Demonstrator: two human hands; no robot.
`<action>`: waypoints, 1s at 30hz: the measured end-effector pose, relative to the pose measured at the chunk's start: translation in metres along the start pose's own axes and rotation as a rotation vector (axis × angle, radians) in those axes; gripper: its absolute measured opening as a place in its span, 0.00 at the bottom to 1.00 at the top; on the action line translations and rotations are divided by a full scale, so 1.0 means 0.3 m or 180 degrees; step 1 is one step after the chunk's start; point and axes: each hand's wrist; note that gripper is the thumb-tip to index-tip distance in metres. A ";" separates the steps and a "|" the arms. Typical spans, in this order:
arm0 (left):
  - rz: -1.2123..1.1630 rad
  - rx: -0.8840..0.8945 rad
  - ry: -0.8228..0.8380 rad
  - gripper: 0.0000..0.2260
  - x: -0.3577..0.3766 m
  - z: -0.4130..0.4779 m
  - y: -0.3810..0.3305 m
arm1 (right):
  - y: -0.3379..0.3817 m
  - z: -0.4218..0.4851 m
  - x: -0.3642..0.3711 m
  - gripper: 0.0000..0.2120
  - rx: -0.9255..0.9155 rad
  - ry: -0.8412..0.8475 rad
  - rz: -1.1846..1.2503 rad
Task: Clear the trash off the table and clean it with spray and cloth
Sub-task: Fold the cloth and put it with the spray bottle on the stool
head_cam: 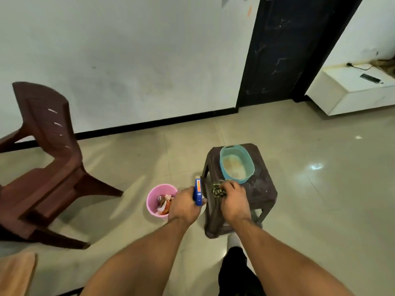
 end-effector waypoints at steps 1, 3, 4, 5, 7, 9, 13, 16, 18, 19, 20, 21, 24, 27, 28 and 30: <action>0.0066 0.0018 -0.0047 0.11 0.004 0.045 -0.055 | -0.040 0.051 -0.029 0.22 -0.0023 -0.0034 -0.0002; 0.0159 -0.0019 -0.0080 0.12 0.033 0.142 -0.174 | -0.133 0.158 -0.097 0.20 -0.0049 0.0006 -0.0005; 0.0161 -0.0028 -0.0102 0.12 0.050 0.194 -0.239 | -0.187 0.217 -0.131 0.20 -0.0075 0.0067 -0.0028; 0.0137 -0.0033 -0.0079 0.12 0.056 0.232 -0.292 | -0.226 0.260 -0.154 0.20 -0.0076 0.0162 -0.0054; -0.0122 -0.0068 0.0016 0.10 0.085 0.322 -0.391 | -0.305 0.364 -0.199 0.21 -0.0045 0.0328 -0.0027; -0.0390 -0.0167 0.0123 0.13 0.119 0.405 -0.459 | -0.358 0.446 -0.226 0.23 -0.0009 0.0415 0.0101; -0.0724 -0.0450 0.0139 0.18 0.196 0.571 -0.531 | -0.430 0.570 -0.251 0.22 -0.0001 0.0558 0.0128; -0.0833 -0.0489 0.0179 0.20 0.249 0.700 -0.564 | -0.484 0.656 -0.234 0.21 -0.0014 0.0635 0.0243; -0.0735 -0.0515 0.0283 0.21 0.291 0.783 -0.570 | -0.516 0.707 -0.211 0.21 -0.0031 0.0684 0.0252; -0.0730 -0.0524 0.0346 0.21 0.319 0.828 -0.569 | -0.535 0.734 -0.192 0.21 -0.0037 0.0692 0.0265; -0.0742 -0.0547 0.0417 0.20 0.346 0.859 -0.564 | -0.547 0.749 -0.180 0.20 -0.0043 0.0711 0.0295; -0.0702 -0.0564 0.0457 0.18 0.377 0.890 -0.552 | -0.561 0.763 -0.165 0.20 -0.0074 0.0720 0.0376; -0.0362 -0.0606 0.0454 0.06 0.487 1.001 -0.515 | -0.615 0.813 -0.101 0.21 -0.0113 0.0803 0.0515; -0.0301 -0.0618 0.0497 0.04 0.555 1.074 -0.512 | -0.650 0.823 -0.061 0.22 -0.0209 0.0823 0.0513; -0.0324 -0.0610 0.0529 0.04 0.568 1.100 -0.519 | -0.665 0.826 -0.044 0.22 -0.0224 0.0840 0.0539; -0.0349 -0.0592 0.0574 0.08 0.590 1.140 -0.526 | -0.690 0.823 -0.014 0.21 -0.0249 0.0908 0.0534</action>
Point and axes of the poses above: each hand's wrist, its own z-axis towards the middle knuckle, its own x-axis out of the palm, y = z × x, and after that the axes turned 6 degrees about -x, right-handed
